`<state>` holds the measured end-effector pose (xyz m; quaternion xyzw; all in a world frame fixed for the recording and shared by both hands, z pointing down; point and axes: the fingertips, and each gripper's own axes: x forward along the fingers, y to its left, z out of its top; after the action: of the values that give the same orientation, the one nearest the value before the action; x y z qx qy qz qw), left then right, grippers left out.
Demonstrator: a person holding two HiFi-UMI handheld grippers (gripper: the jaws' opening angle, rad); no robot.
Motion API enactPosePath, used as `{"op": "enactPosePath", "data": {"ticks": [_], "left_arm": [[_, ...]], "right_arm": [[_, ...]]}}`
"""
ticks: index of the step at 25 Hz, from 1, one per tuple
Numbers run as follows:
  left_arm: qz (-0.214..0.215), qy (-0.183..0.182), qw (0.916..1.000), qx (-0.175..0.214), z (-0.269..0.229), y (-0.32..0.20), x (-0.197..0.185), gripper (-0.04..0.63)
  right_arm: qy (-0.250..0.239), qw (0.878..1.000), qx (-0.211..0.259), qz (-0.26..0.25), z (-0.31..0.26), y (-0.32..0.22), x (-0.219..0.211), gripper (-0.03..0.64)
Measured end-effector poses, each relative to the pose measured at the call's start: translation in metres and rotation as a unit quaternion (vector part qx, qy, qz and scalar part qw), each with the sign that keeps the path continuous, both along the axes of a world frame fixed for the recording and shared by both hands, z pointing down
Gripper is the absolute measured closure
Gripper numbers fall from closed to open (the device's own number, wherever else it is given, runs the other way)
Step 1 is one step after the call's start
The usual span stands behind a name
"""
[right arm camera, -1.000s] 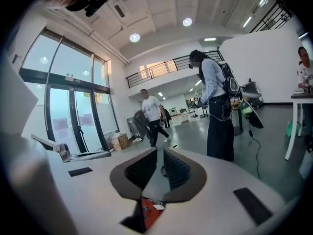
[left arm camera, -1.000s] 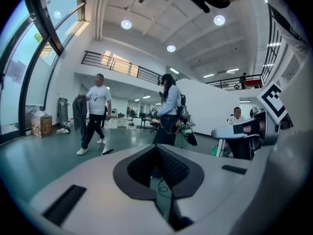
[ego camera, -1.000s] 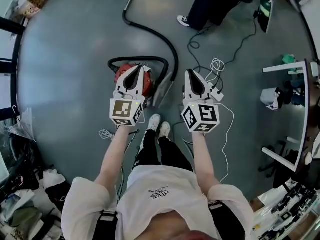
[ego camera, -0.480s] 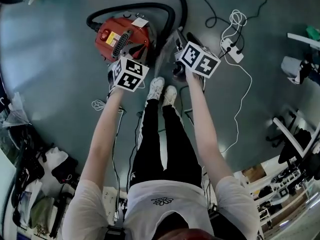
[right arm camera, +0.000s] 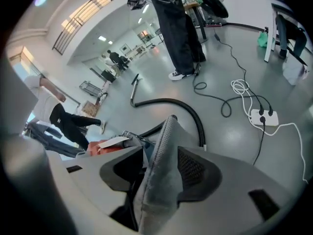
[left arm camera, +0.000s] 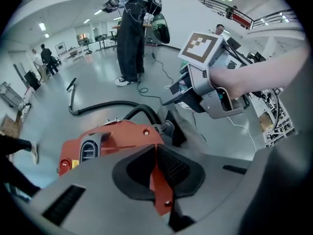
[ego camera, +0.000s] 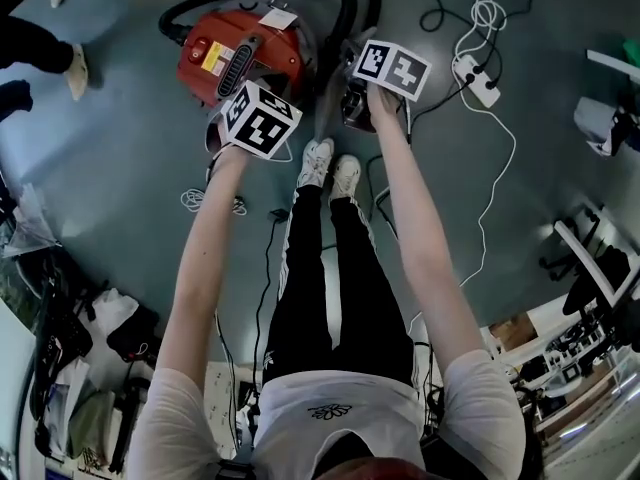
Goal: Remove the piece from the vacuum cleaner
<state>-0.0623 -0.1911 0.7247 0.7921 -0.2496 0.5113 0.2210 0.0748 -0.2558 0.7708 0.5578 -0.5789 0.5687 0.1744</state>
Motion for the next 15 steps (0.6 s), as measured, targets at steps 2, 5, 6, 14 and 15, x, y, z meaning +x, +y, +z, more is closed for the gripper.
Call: {"op": "enactPosePath", "data": {"ticks": [2,5,6,14,15], "left_arm": [[0.008,-0.008,0.9998,-0.016,0.0,0.0,0.001,0.575],[0.004,-0.004,0.9996,-0.028,-0.001,0.002,0.002,0.575],[0.002,0.0,0.9996,-0.03,0.0,0.002,0.003,0.575],[0.005,0.002,0.9994,-0.034,-0.001,-0.001,0.003,0.575],[0.003,0.004,0.9994,-0.033,-0.001,-0.002,0.003,0.575]], "right_arm": [[0.009,1.0,-0.016,0.001,0.008,-0.001,-0.001,0.408],[0.014,0.999,-0.035,-0.007,0.016,0.0,-0.005,0.408],[0.015,0.999,-0.043,-0.012,0.02,0.001,-0.006,0.408],[0.055,0.993,-0.078,-0.064,0.033,0.002,-0.006,0.567],[0.062,0.992,-0.08,-0.07,0.033,0.003,-0.005,0.592]]}}
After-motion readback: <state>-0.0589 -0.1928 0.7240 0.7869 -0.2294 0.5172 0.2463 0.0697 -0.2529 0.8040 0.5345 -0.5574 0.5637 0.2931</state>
